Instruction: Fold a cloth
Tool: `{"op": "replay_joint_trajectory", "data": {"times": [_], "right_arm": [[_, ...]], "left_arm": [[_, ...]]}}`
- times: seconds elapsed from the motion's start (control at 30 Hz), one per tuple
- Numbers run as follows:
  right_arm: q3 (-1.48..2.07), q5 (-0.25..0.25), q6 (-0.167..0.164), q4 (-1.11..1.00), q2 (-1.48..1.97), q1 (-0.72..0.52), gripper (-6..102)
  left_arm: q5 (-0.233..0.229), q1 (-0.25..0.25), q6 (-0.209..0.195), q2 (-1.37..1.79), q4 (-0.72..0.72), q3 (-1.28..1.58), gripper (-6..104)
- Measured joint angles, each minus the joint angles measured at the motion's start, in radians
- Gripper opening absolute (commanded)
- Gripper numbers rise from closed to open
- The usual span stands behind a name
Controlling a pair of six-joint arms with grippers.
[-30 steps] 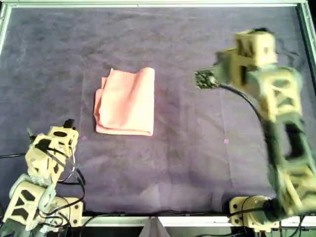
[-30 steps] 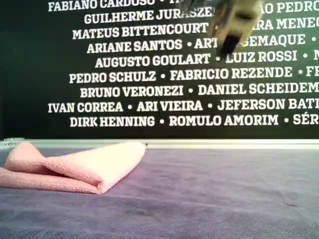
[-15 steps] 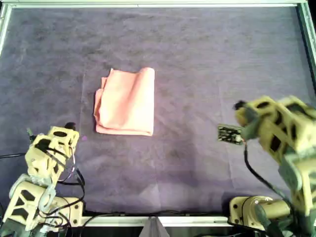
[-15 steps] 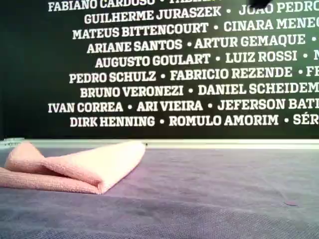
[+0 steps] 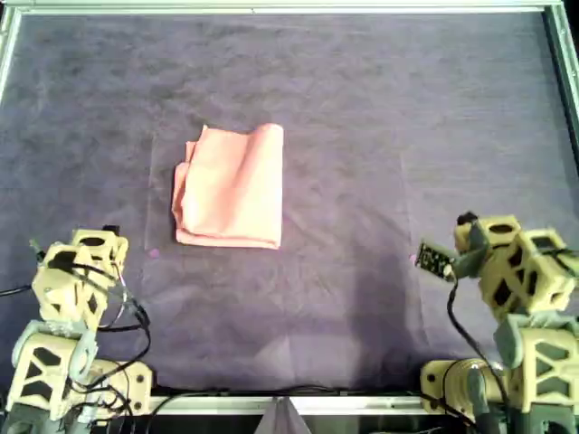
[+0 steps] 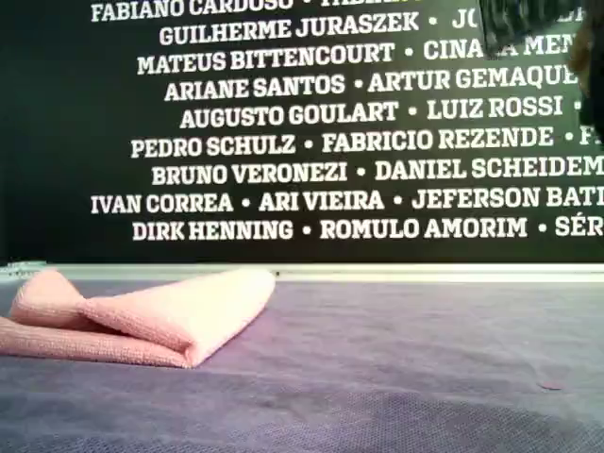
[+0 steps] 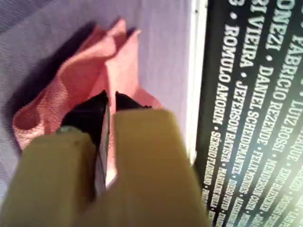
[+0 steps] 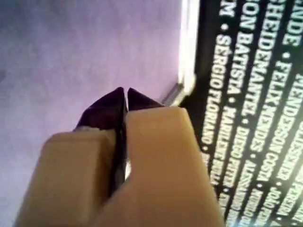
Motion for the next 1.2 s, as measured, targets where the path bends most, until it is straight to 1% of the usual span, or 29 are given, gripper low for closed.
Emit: {"op": "replay_joint_trajectory", "data": {"times": [0.17,0.3,0.4,0.73,0.97,1.03,1.13,1.2], "right_arm": [[0.153,0.0,0.0,0.0,0.077,0.0,-1],[0.287,0.0,0.0,0.0,0.201,0.0,-1],[0.367,0.002,0.0,0.0,0.204,0.002,-1],[0.426,0.002,0.0,-0.009,0.204,-0.018,-1],[0.426,0.002,-0.002,0.003,0.204,-0.035,-1],[0.426,0.002,-0.02,0.046,0.204,-0.035,-1],[0.426,0.002,-0.071,0.069,0.204,-0.035,-1],[0.426,0.002,-0.101,0.069,0.204,-0.035,0]], "left_arm": [[0.0,0.009,-0.002,0.003,0.0,0.072,1],[0.0,0.015,-0.002,0.008,0.0,0.152,1],[0.0,0.015,0.003,0.008,0.0,0.166,1],[-0.003,0.015,0.003,0.009,0.0,0.176,1],[0.003,0.015,0.0,0.009,0.098,0.176,1],[-0.003,0.015,0.0,0.009,0.114,0.176,1],[-0.003,0.026,0.002,0.009,0.126,0.176,1],[-0.003,0.049,0.002,0.009,0.15,0.176,1]]}}
